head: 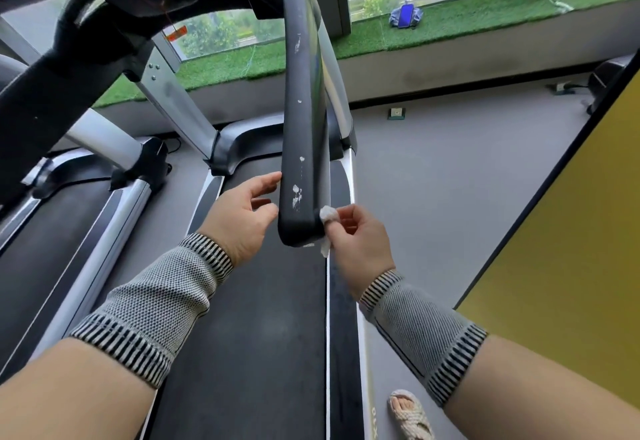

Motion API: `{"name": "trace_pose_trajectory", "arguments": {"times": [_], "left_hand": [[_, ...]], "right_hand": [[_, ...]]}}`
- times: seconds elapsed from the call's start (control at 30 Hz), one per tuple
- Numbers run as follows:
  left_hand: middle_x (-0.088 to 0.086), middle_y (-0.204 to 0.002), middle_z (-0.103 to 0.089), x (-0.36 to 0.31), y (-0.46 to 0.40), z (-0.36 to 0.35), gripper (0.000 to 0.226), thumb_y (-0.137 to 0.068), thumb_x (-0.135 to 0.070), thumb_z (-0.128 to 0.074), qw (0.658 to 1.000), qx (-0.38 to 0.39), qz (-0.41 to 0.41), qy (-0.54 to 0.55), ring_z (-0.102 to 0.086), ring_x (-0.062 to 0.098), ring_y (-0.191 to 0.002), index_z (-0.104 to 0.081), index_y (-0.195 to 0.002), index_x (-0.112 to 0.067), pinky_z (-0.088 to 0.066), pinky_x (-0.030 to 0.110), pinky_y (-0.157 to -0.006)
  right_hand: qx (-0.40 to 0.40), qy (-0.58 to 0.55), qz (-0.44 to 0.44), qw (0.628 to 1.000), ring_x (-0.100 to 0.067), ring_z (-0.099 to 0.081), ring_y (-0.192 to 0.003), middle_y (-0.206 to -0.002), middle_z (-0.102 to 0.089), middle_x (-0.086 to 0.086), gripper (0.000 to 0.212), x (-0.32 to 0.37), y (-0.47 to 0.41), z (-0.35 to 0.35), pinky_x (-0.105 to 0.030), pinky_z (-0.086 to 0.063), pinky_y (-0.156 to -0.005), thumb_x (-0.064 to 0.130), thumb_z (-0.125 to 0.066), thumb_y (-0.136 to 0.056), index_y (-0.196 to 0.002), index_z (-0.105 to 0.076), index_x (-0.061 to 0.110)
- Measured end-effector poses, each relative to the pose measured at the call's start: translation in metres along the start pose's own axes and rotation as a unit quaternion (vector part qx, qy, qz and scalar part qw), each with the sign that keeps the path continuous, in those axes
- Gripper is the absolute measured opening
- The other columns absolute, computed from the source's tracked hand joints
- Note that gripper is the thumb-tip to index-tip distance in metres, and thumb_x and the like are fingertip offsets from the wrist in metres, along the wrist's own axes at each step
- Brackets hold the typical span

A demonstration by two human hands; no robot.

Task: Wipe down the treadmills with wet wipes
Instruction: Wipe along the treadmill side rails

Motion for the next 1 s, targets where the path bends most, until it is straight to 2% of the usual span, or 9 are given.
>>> {"name": "trace_pose_trajectory", "arguments": {"times": [0.07, 0.17, 0.23, 0.5, 0.63, 0.77, 0.8, 0.9, 1.0], "left_hand": [[-0.002, -0.127, -0.059, 0.001, 0.003, -0.001, 0.048, -0.092, 0.003, -0.050, 1.000, -0.002, -0.003, 0.000, -0.060, -0.001, -0.093, -0.053, -0.128, -0.028, -0.045, 0.022, -0.090], [-0.003, -0.126, -0.060, 0.005, 0.008, -0.004, 0.049, -0.092, 0.002, -0.049, 1.000, -0.005, -0.009, 0.005, -0.058, -0.010, -0.069, -0.052, -0.127, -0.032, -0.043, 0.013, -0.072], [-0.006, -0.125, -0.060, 0.008, 0.011, -0.004, 0.049, -0.093, 0.000, -0.049, 1.000, -0.003, -0.008, 0.006, -0.058, -0.009, -0.066, -0.051, -0.131, -0.030, -0.043, 0.013, -0.066], [-0.014, -0.121, -0.061, 0.021, 0.028, -0.003, 0.046, -0.094, -0.002, -0.050, 0.999, 0.010, -0.004, 0.032, -0.059, 0.025, -0.084, -0.054, -0.130, -0.029, -0.045, 0.016, -0.056], [-0.019, -0.108, -0.061, 0.007, 0.044, 0.004, 0.035, -0.093, -0.007, -0.053, 0.999, -0.011, -0.020, 0.034, -0.057, 0.014, -0.072, -0.057, -0.117, -0.033, -0.046, 0.017, -0.059], [-0.008, -0.098, -0.068, -0.011, 0.065, 0.020, 0.010, -0.092, -0.019, -0.061, 0.996, -0.036, -0.045, 0.075, -0.065, 0.008, -0.085, -0.063, -0.097, -0.027, -0.044, 0.017, -0.070], [-0.006, -0.092, -0.070, -0.017, 0.071, 0.023, 0.003, -0.089, -0.026, -0.064, 0.993, -0.027, -0.047, 0.101, -0.067, 0.007, -0.082, -0.065, -0.092, -0.026, -0.045, 0.016, -0.067], [-0.004, -0.080, -0.071, -0.033, 0.086, 0.026, 0.029, -0.071, -0.043, -0.071, 0.985, 0.003, -0.055, 0.166, -0.066, 0.002, -0.070, -0.066, -0.085, -0.018, -0.046, 0.011, -0.057], [-0.008, -0.073, -0.067, -0.042, 0.088, 0.030, 0.017, -0.076, -0.026, -0.078, 0.986, -0.014, -0.068, 0.152, -0.060, -0.004, -0.061, -0.066, -0.081, -0.016, -0.044, 0.011, -0.055]], "right_hand": [[-0.020, 0.003, -0.049, 0.999, 0.000, -0.053, -0.049, -0.064, -0.057, 0.005, 0.014, -0.008, -0.024, -0.002, -0.014, -0.048, -0.054, 0.021, -0.063, -0.090, -0.079, -0.058, 0.014], [-0.033, -0.039, -0.122, 0.991, -0.023, -0.067, -0.075, -0.074, -0.065, -0.003, 0.012, -0.033, -0.056, -0.009, -0.045, -0.057, -0.081, 0.016, -0.064, -0.084, -0.073, -0.060, 0.018], [-0.038, -0.092, -0.152, 0.983, -0.030, -0.068, -0.081, -0.078, -0.067, -0.008, 0.009, -0.042, -0.056, -0.012, -0.054, -0.054, -0.084, 0.013, -0.064, -0.079, -0.072, -0.061, 0.017], [-0.022, -0.153, -0.179, 0.972, -0.029, -0.061, -0.070, -0.083, -0.059, -0.016, 0.019, -0.007, 0.000, -0.009, -0.050, -0.056, -0.079, -0.009, -0.050, -0.088, -0.078, -0.053, 0.007], [0.069, -0.155, -0.127, 0.977, -0.025, -0.062, -0.071, -0.081, -0.062, -0.014, 0.014, 0.031, 0.030, -0.008, -0.032, -0.057, -0.066, -0.004, -0.056, -0.088, -0.081, -0.058, 0.007], [0.121, -0.151, -0.085, 0.977, -0.018, -0.060, -0.063, -0.073, -0.062, -0.009, 0.013, 0.064, 0.056, -0.009, -0.023, -0.054, -0.058, 0.001, -0.058, -0.090, -0.079, -0.061, 0.008], [0.125, -0.144, -0.075, 0.979, -0.018, -0.060, -0.063, -0.076, -0.062, -0.011, 0.012, 0.070, 0.061, -0.009, -0.022, -0.053, -0.057, 0.001, -0.059, -0.090, -0.080, -0.061, 0.008], [0.144, -0.111, -0.047, 0.982, -0.020, -0.059, -0.064, -0.080, -0.062, -0.014, 0.011, 0.082, 0.066, -0.011, -0.023, -0.053, -0.056, 0.004, -0.064, -0.086, -0.078, -0.059, 0.009], [0.172, -0.069, -0.030, 0.982, -0.020, -0.054, -0.063, -0.077, -0.058, -0.012, 0.013, 0.093, 0.059, -0.017, -0.029, -0.047, -0.058, 0.005, -0.066, -0.085, -0.076, -0.058, 0.010]]}}
Point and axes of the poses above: each hand's wrist, its own y-axis away from the middle knuckle, its own z-axis out of the back of the hand, x = y × z, the point moved 3 cm from there along -y, towards the middle knuckle
